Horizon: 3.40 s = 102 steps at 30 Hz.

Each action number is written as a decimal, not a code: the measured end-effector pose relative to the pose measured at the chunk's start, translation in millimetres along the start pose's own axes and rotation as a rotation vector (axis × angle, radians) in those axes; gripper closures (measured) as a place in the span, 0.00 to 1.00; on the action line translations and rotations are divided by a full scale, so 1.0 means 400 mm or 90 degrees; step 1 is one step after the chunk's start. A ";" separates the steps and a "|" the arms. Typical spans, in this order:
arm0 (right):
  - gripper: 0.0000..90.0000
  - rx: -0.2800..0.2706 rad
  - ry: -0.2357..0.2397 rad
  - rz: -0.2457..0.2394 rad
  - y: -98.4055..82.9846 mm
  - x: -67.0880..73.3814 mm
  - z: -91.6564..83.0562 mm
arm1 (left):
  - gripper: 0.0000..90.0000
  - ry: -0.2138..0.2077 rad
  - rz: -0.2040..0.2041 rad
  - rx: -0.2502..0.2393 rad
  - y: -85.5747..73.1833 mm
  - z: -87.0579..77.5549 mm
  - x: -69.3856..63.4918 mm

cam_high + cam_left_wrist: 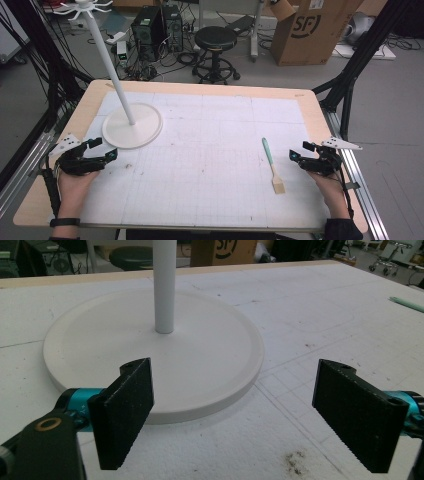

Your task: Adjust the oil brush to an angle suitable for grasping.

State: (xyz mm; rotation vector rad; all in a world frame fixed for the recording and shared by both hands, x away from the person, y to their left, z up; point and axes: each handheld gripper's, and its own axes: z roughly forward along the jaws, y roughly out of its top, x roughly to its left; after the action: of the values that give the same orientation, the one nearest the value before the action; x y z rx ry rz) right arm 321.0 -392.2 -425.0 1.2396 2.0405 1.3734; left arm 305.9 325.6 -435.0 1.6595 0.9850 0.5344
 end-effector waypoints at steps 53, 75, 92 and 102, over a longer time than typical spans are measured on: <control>1.00 0.176 0.153 -0.153 -0.082 0.085 0.002 | 0.19 0.003 -0.010 -0.010 0.002 -0.003 0.002; 1.00 0.186 0.187 -0.179 -0.047 0.195 0.102 | 0.21 -0.006 -0.011 -0.013 0.006 0.001 0.000; 1.00 0.168 0.167 -0.175 -0.008 0.257 0.213 | 0.21 -0.008 -0.011 -0.017 0.008 0.003 0.004; 1.00 0.160 0.135 -0.163 0.024 0.268 0.281 | 0.21 -0.010 -0.010 -0.018 0.008 0.005 0.005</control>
State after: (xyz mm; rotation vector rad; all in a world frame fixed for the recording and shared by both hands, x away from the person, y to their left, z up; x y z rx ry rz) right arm 347.9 -241.0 -450.3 0.9127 2.4819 1.1994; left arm 309.6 325.8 -432.9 1.6278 0.9737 0.5212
